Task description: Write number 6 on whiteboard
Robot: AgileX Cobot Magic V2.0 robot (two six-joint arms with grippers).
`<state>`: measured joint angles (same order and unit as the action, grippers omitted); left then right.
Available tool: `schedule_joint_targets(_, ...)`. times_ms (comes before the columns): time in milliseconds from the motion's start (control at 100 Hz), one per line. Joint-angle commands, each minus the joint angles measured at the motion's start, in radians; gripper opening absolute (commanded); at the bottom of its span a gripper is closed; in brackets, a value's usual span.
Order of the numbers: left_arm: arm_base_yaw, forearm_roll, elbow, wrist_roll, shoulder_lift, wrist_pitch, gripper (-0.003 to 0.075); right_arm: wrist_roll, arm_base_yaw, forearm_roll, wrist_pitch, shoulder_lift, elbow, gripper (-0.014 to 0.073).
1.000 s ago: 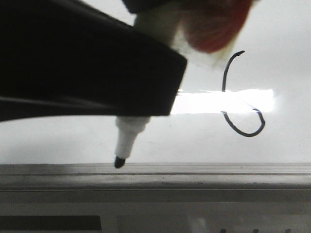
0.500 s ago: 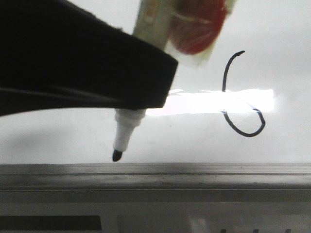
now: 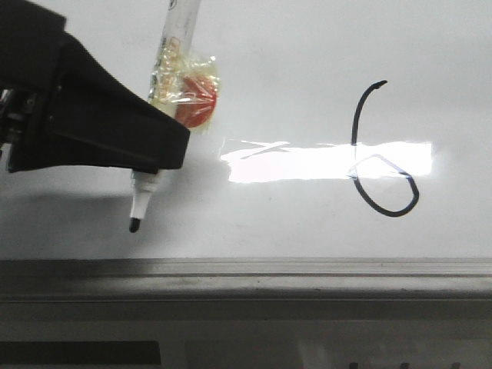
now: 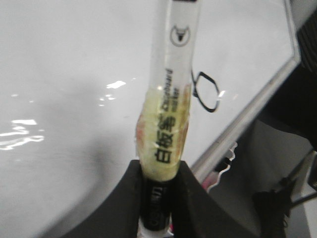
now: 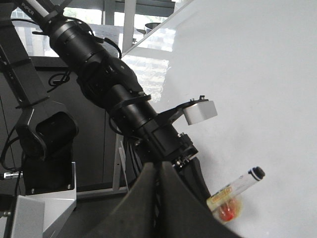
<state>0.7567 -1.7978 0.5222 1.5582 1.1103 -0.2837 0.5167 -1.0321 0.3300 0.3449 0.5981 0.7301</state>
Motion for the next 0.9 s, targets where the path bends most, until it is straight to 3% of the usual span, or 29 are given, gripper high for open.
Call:
schedule_joint_targets(0,0.021,-0.073,0.061,-0.024,-0.014,0.076,-0.0021,0.007,0.002,0.009,-0.044,-0.013,0.034,-0.0060)
schedule_joint_targets(290,0.221,-0.071,0.182,-0.076,0.016,0.534,-0.0020,0.007,0.002,0.009,-0.019,-0.016,0.034,-0.0060)
schedule_joint_targets(500,0.241,-0.071,0.182,-0.248,0.118,0.522,-0.0020,0.007,0.002,0.009,-0.019,-0.016,0.034,-0.0060)
schedule_joint_targets(890,0.239,-0.069,0.182,-0.281,0.198,0.657,-0.0020,0.007,0.002,0.009,-0.019,-0.016,0.034,-0.0060)
